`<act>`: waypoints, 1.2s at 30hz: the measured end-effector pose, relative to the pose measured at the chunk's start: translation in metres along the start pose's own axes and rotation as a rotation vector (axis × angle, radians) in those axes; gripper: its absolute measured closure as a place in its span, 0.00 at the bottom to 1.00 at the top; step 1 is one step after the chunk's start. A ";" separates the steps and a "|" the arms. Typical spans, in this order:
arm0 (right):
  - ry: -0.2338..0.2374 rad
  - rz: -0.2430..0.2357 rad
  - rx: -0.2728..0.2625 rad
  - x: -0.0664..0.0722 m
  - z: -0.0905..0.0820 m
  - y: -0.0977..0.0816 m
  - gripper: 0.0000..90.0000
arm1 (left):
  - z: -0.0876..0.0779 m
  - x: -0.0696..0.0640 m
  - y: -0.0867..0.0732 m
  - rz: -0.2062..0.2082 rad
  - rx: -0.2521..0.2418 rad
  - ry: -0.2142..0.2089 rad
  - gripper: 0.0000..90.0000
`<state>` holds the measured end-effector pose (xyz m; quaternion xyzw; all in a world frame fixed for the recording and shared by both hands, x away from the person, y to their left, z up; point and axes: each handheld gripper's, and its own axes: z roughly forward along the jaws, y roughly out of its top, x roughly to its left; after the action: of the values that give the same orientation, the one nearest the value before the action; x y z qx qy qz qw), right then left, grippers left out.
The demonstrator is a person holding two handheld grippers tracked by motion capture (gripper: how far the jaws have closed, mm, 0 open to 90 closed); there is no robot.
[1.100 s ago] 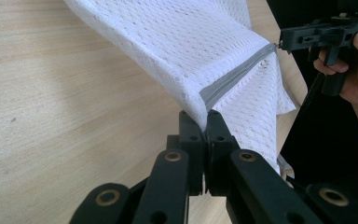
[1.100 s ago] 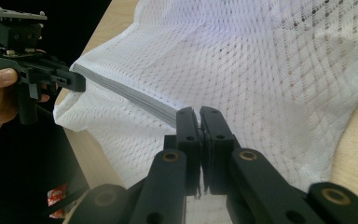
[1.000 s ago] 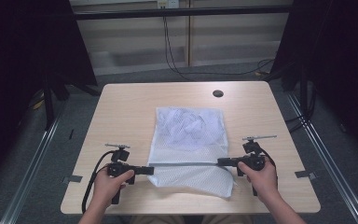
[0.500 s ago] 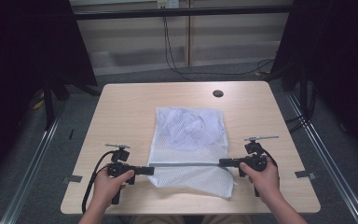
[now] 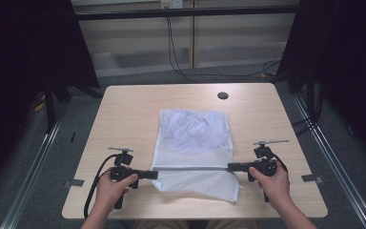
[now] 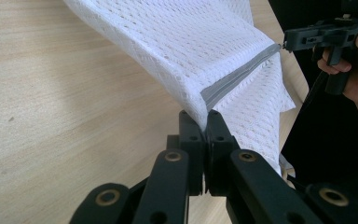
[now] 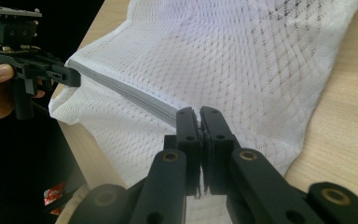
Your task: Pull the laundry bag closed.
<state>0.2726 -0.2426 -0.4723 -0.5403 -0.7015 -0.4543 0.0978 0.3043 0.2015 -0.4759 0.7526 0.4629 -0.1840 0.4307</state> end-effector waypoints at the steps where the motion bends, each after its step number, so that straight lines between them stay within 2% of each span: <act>1: 0.003 -0.001 0.001 0.000 0.000 0.000 0.97 | 0.000 0.000 0.000 0.001 0.000 0.001 0.98; 14: -0.005 -0.007 0.001 -0.002 0.000 0.000 0.97 | 0.000 0.002 -0.002 -0.006 -0.001 0.002 0.98; 18: -0.001 0.004 -0.005 -0.004 -0.002 0.000 0.97 | -0.002 0.003 -0.001 0.001 0.001 0.002 0.98; 25: 0.006 0.010 -0.011 -0.005 -0.004 -0.001 0.97 | 0.000 0.001 -0.001 -0.017 -0.005 -0.008 0.98; 36: -0.002 0.018 -0.023 -0.008 -0.009 -0.002 0.97 | -0.003 0.002 -0.001 -0.012 -0.002 -0.004 0.98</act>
<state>0.2709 -0.2548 -0.4736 -0.5479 -0.6917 -0.4608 0.0950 0.3041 0.2053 -0.4765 0.7489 0.4667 -0.1878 0.4314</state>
